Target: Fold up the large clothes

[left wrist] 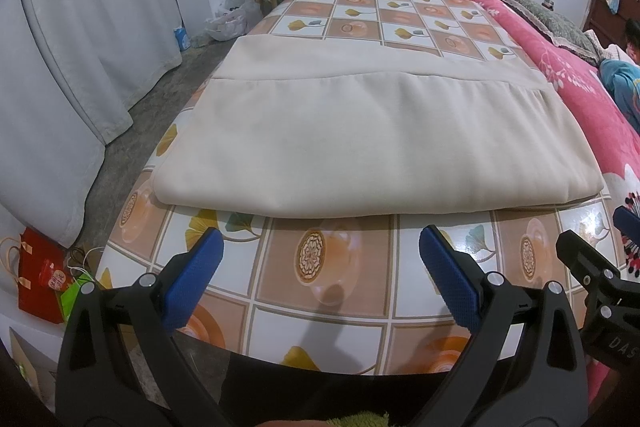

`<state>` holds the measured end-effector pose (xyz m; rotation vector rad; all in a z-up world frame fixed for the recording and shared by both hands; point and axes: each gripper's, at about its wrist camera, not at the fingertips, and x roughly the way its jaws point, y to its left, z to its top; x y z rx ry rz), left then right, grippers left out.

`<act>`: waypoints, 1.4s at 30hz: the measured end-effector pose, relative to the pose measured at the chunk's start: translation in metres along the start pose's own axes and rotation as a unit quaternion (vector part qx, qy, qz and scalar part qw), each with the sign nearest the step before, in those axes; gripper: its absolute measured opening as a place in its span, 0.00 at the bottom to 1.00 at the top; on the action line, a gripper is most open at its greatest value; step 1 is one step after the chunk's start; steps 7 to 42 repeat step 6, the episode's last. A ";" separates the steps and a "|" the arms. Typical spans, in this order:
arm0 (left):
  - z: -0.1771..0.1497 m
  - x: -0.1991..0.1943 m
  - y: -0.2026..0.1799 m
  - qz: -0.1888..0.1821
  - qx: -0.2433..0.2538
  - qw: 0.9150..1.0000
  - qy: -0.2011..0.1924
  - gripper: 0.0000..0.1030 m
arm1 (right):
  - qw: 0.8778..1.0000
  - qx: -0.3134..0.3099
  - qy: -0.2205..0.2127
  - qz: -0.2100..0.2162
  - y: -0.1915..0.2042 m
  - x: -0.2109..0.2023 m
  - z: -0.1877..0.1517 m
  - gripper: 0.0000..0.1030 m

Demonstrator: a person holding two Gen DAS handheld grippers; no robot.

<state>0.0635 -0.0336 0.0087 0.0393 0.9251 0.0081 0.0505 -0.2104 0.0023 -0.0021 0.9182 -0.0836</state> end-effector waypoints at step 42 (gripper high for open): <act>0.000 0.000 0.000 0.000 0.000 1.000 -0.001 0.92 | 1.000 0.001 0.000 0.001 0.000 0.000 0.000 0.91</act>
